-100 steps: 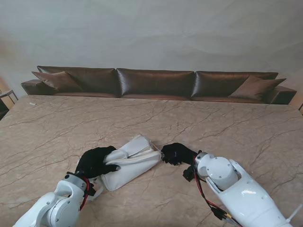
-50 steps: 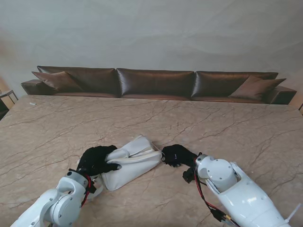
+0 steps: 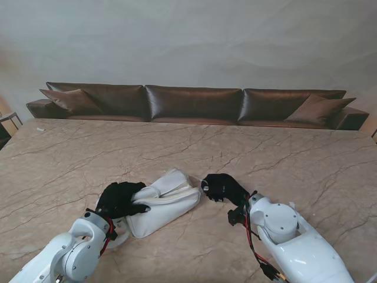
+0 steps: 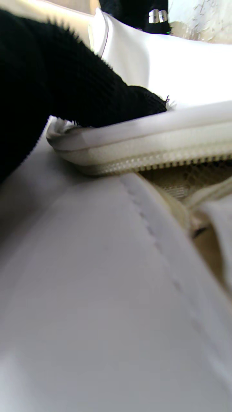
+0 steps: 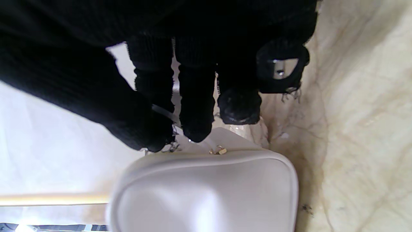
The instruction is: Pack the cosmetics bag
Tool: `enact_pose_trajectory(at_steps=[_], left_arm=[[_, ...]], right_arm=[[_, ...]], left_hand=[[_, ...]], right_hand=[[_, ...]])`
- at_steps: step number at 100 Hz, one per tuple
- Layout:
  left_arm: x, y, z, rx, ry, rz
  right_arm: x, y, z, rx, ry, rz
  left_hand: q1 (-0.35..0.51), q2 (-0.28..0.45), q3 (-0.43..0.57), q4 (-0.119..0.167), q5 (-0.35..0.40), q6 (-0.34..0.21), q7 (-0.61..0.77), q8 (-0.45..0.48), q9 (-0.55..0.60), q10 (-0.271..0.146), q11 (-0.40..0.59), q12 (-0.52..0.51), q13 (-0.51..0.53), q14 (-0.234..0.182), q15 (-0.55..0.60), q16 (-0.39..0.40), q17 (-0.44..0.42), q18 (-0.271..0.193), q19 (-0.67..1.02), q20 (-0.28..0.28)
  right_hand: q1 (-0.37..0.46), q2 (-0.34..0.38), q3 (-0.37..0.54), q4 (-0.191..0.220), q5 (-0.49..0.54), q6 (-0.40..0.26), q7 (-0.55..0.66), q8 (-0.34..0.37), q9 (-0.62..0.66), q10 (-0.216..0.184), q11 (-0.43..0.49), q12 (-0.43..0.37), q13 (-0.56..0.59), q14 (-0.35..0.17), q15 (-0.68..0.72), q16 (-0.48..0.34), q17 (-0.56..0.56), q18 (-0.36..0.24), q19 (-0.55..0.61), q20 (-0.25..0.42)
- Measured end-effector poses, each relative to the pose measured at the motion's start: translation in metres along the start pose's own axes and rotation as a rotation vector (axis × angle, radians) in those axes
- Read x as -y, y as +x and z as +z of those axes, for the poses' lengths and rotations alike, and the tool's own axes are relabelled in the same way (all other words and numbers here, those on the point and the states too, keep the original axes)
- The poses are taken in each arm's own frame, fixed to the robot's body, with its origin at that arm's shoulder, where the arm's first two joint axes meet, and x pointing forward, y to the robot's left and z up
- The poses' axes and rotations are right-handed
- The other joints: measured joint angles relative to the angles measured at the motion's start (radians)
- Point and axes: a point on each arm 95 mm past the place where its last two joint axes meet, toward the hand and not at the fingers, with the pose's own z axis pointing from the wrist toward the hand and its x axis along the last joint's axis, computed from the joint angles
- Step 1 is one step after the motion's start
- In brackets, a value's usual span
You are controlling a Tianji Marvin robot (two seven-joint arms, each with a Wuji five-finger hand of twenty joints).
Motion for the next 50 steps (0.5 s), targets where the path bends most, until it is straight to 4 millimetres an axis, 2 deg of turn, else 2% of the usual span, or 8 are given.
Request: enact_pose_trajectory(at_steps=[25,31,50], left_arm=[[-0.001,0.004,0.003,-0.018,-0.028,0.026],[-0.001,0.005,0.004,-0.023,-0.035,0.034],[0.0,0.011,0.006,-0.048,-0.071,0.063]], right_arm=[[0.0,0.029,-0.001,-0.097,-0.018,-0.023],[0.001,0.036,0.0,-0.117,-0.015,-0.036],[0.006,0.056,0.001,-0.165,0.005,-0.114]], left_hand=[[0.0,0.001,0.0,0.0,0.0,0.0,0.019,0.003,0.0,0.0,0.015,0.014,0.0,0.0,0.021,0.003,-0.001,-0.003,0.0,0.0],[0.0,0.002,0.0,0.0,0.0,0.0,0.024,0.005,0.0,0.0,0.022,0.014,0.0,0.0,0.022,0.003,-0.001,-0.004,0.0,0.0],[-0.001,0.013,0.0,0.001,0.001,0.0,0.045,0.021,0.01,0.005,0.027,0.027,0.001,0.003,0.022,0.003,-0.002,-0.006,0.0,0.0]], right_hand=[[0.0,0.0,0.0,0.0,0.002,0.0,0.0,0.0,0.014,0.0,0.012,0.012,0.0,0.0,0.0,0.0,0.0,0.0,0.0,0.0],[0.01,0.0,0.0,-0.002,0.012,0.03,-0.002,0.0,0.014,0.0,0.012,0.013,0.0,0.0,0.0,0.0,0.0,0.0,0.0,0.0],[0.01,0.0,0.0,-0.002,0.016,0.034,-0.003,0.001,0.014,0.003,0.014,0.014,0.0,0.0,0.0,0.0,0.0,0.0,0.0,0.0]])
